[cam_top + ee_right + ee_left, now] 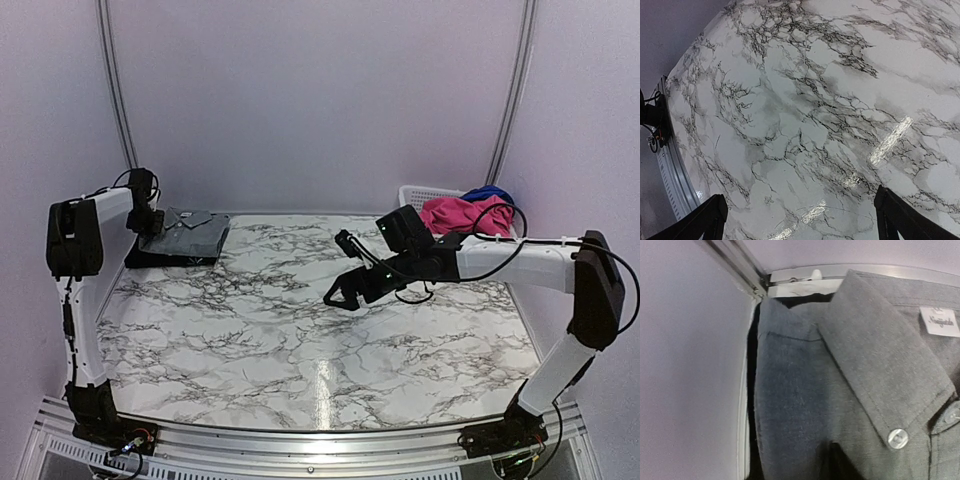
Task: Fold and stack the mixed laundry pile
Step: Place the square-folded shirt at the corner of the board.
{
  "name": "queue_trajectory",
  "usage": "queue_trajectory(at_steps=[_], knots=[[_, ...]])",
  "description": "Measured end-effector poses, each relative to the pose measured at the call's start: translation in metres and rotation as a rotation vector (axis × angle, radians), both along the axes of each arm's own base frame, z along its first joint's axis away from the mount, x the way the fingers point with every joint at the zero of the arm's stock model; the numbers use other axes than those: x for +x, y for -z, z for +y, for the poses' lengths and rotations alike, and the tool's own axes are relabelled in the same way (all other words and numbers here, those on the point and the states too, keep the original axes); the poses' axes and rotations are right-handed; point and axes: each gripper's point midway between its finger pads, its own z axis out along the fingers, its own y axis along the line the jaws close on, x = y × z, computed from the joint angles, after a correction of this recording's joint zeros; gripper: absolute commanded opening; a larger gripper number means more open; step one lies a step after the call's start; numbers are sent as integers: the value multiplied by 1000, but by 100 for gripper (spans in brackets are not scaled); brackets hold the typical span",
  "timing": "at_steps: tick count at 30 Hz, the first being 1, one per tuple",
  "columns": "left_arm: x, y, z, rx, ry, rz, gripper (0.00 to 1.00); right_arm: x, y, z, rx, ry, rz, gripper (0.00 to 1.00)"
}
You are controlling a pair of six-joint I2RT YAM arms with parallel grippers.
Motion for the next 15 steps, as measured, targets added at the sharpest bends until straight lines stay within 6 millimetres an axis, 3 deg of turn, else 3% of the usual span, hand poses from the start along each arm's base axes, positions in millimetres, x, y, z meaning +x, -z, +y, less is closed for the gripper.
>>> queue_trajectory(at_steps=[2,3,7,10,15], knots=[[-1,-4,12,48,-41,-2,96,1,0,-1,-1,4,1,98],[-2,-6,19,76,-69,-3,99,3,0,-3,0,10,2,98],[-7,-20,37,137,-163,-24,99,19,-7,-19,13,58,-6,98],[-11,-46,43,143,-219,-74,99,38,-18,-40,32,119,-26,98],[-22,-138,31,49,-236,-253,99,69,-43,-85,65,234,-80,99]])
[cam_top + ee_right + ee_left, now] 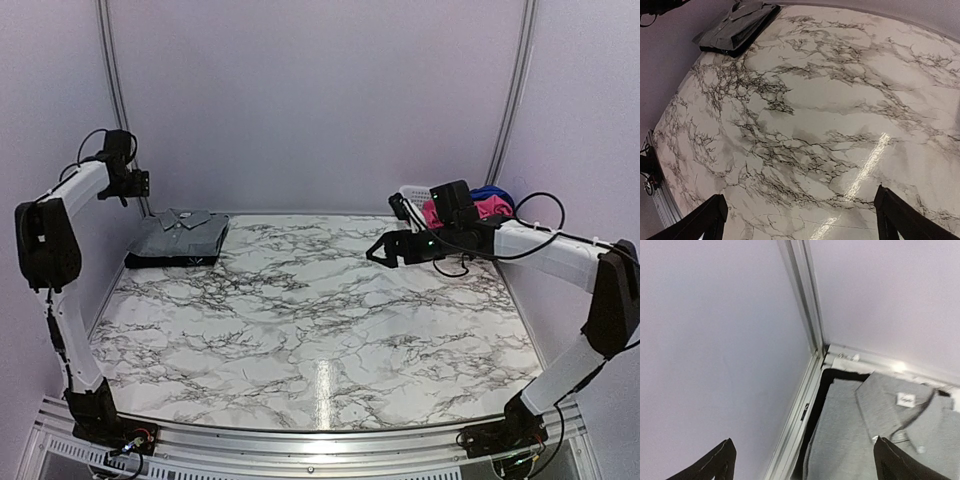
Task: Fold and stack the mixed laundry pile
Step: Place the square-folded shirt at the corner of the board, then adjust the square-folded shirt at the center of the board, then reset both arms
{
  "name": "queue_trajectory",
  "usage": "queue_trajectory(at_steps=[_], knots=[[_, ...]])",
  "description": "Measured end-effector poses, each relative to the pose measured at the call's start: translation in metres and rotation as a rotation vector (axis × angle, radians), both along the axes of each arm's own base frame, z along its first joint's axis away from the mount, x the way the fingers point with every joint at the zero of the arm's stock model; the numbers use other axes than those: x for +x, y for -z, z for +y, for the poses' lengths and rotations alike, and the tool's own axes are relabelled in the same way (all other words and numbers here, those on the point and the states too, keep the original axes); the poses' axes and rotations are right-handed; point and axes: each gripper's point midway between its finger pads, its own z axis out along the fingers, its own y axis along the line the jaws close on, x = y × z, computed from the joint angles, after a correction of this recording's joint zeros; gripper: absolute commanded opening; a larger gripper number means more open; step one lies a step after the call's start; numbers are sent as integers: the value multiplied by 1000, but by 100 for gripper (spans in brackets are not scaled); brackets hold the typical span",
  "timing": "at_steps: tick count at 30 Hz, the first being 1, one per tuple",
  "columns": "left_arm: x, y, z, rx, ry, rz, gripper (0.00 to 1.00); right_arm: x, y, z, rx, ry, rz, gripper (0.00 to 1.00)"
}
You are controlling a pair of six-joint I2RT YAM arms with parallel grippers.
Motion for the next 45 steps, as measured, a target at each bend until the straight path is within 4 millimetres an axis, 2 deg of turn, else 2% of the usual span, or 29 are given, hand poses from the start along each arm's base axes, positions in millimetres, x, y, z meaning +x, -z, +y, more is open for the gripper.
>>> queue_trajectory(at_steps=[2,4,5,7,8,10,12,15,17,19,21,24,26,28,31,33,36,37,39,41,42,43,45], knots=[[-7,-43,-12,-59,33,-98,99,7,-9,-15,8,32,-22,99],[-17,-77,-29,-133,89,-180,99,12,-17,-29,18,58,-42,98],[-21,-87,-37,-166,111,-206,99,14,-21,-34,23,68,-50,99],[-25,-88,-51,-235,152,-217,99,15,-26,-41,32,78,-62,98],[-25,-80,-57,-274,167,-206,99,14,-27,-44,33,81,-65,99],[-22,-49,-69,-347,192,-149,99,9,-28,-48,37,83,-67,98],[-21,1,-79,-418,193,-55,99,2,-26,-50,41,76,-61,99],[-29,83,-86,-495,154,107,99,-9,-21,-51,47,66,-44,98],[-39,125,-83,-518,106,190,99,-15,-17,-52,48,64,-32,98],[-48,149,-75,-529,52,234,99,-19,-13,-53,45,63,-16,98],[-57,162,-59,-532,-12,250,99,-22,-9,-55,39,65,2,99],[-66,161,-38,-516,-80,238,99,-24,-4,-61,34,80,20,99],[-70,150,-31,-499,-97,221,99,-23,-3,-70,37,101,28,98],[-72,128,-28,-485,-99,186,99,-21,-2,-82,42,136,32,99],[-73,78,-38,-465,-59,108,99,-17,-4,-101,49,189,31,98],[-73,36,-63,-451,10,42,99,-15,-6,-107,54,211,28,98],[-80,-18,-129,-441,167,-36,99,-14,-7,-109,64,224,37,98],[-85,-29,-150,-440,212,-47,99,-15,-8,-108,74,223,42,98],[-103,-43,-206,-445,327,-52,99,-17,-12,-105,103,218,48,98],[-130,-40,-258,-476,425,-27,99,-21,-15,-103,134,215,44,98],[-143,-34,-276,-489,459,-7,99,-23,-14,-102,141,217,47,99],[-160,-23,-293,-499,488,23,99,-27,-11,-101,143,220,55,99],[-193,7,-316,-515,519,100,99,-35,2,-101,126,234,82,98]])
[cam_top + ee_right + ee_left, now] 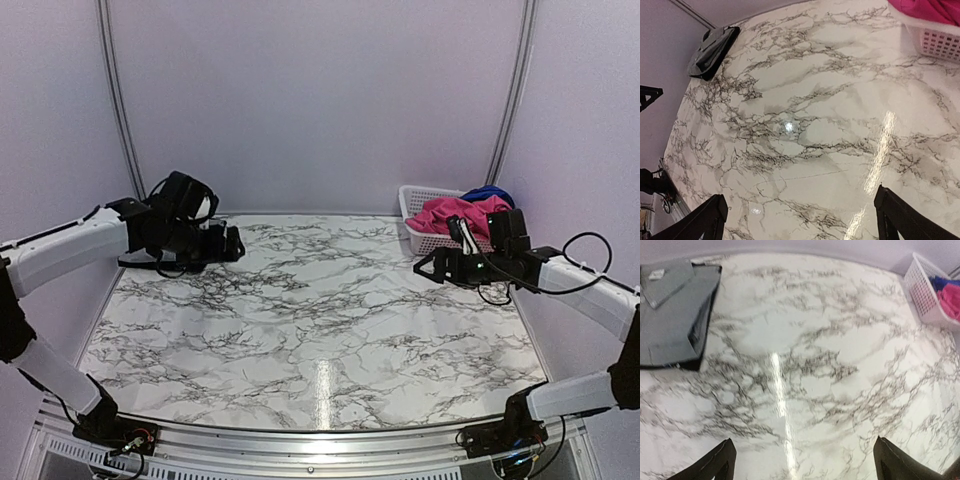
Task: Fold and stack the mixed laundry pile
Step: Reset both arms
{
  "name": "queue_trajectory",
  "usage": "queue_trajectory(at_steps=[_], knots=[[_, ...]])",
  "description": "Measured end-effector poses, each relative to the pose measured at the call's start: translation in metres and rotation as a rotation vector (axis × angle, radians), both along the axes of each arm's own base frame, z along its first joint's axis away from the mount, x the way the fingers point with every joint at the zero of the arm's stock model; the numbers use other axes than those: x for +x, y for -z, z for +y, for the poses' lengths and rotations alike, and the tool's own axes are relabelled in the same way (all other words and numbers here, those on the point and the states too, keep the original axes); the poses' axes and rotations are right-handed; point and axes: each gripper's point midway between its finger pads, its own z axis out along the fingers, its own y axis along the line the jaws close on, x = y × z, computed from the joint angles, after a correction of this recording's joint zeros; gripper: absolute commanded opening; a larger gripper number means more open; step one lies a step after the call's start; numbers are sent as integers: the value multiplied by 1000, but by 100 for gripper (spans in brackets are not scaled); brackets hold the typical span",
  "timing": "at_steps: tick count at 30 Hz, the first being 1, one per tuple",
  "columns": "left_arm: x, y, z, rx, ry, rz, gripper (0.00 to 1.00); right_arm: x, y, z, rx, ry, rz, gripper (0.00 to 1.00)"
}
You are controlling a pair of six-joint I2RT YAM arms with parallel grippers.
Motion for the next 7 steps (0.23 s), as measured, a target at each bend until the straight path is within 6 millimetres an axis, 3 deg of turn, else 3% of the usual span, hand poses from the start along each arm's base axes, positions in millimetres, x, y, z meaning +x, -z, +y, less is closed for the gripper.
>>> queue_trajectory(at_steps=[2,7], knots=[[-28,34,-10,7,19,71,99,-11,18,4,-23,1,39,99],[-70,98,-7,41,0,194,99,-47,50,5,-36,2,98,99]])
